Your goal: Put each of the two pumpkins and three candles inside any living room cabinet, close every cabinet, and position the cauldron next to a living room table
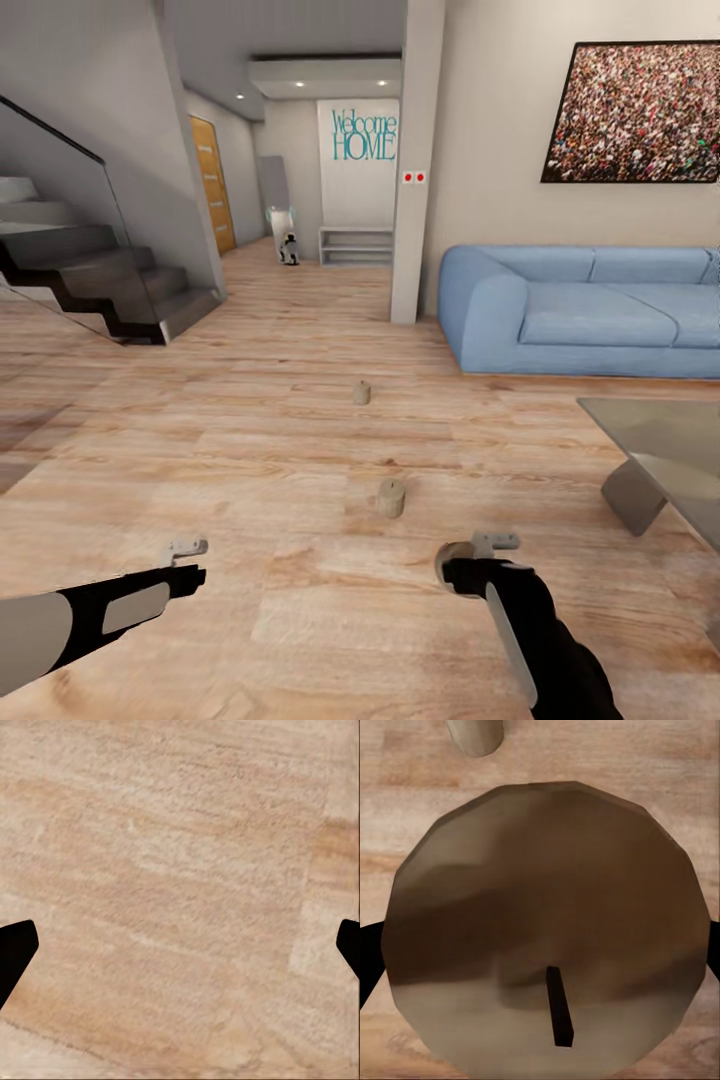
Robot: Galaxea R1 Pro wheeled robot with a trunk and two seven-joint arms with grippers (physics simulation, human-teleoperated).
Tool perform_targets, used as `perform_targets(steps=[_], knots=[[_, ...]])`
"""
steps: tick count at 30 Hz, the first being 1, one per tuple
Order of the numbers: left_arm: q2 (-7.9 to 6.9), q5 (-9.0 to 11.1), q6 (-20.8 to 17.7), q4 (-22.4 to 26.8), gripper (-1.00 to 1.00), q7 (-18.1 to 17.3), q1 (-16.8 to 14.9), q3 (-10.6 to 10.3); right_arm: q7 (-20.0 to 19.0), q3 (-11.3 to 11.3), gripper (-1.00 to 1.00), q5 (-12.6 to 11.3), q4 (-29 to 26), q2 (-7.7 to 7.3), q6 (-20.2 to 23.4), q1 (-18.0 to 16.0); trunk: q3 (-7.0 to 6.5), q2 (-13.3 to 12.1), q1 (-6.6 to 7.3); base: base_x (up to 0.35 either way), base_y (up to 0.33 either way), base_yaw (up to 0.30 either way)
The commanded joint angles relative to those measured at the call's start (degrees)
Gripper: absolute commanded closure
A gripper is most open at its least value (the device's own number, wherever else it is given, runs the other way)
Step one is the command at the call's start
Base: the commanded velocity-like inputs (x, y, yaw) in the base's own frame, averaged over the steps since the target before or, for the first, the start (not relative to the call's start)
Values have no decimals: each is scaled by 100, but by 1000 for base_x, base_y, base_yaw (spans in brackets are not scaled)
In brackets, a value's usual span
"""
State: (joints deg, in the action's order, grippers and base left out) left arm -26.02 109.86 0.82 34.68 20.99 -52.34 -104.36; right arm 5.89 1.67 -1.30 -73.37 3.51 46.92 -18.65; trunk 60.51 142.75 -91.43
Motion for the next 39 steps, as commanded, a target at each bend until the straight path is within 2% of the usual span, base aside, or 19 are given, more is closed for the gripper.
perform_targets(steps=[1,2,3,5,7,11,13,18,23,35,38,39], knots=[[-5,84,12,53,-100,28,17,-31,40,9,100,-13,49,0,16,-3,-13,-38,24,0,0,0],[-6,239,18,113,-100,26,66,-31,38,12,100,-18,170,0,-23,-1,-31,-79,46,0,0,0],[-8,570,34,199,-100,22,139,-31,39,11,100,-25,394,1,-335,-1,-49,-119,68,0,0,0],[-8,683,59,239,-100,16,247,-31,45,2,100,-30,461,1,-701,1,-85,-199,112,0,0,0],[25,733,116,277,-100,-19,319,2,41,21,100,-59,436,34,-812,1,-102,-238,133,0,0,0],[156,698,118,406,-100,53,449,60,43,24,100,-74,425,165,-815,-2,-102,-238,133,0,0,0],[222,690,184,470,-100,84,514,123,46,15,100,-73,398,231,-875,-2,-138,-318,177,0,0,0],[382,686,342,621,-100,89,676,226,44,3,100,-92,249,252,-929,1,-228,-519,287,0,0,0],[395,686,502,628,-100,90,828,240,44,5,100,-106,180,263,-942,-2,-318,-719,397,0,0,0],[418,693,592,645,-100,99,830,209,43,-8,100,-102,160,256,-1008,-1,-533,-1201,660,0,0,0],[448,659,593,638,-100,98,830,212,43,-8,100,-107,157,256,-1010,2,-587,-1321,726,0,0,-166],[526,649,583,609,-100,94,830,223,44,-5,100,-113,163,259,-1010,2,-605,-1361,748,0,0,-242]])
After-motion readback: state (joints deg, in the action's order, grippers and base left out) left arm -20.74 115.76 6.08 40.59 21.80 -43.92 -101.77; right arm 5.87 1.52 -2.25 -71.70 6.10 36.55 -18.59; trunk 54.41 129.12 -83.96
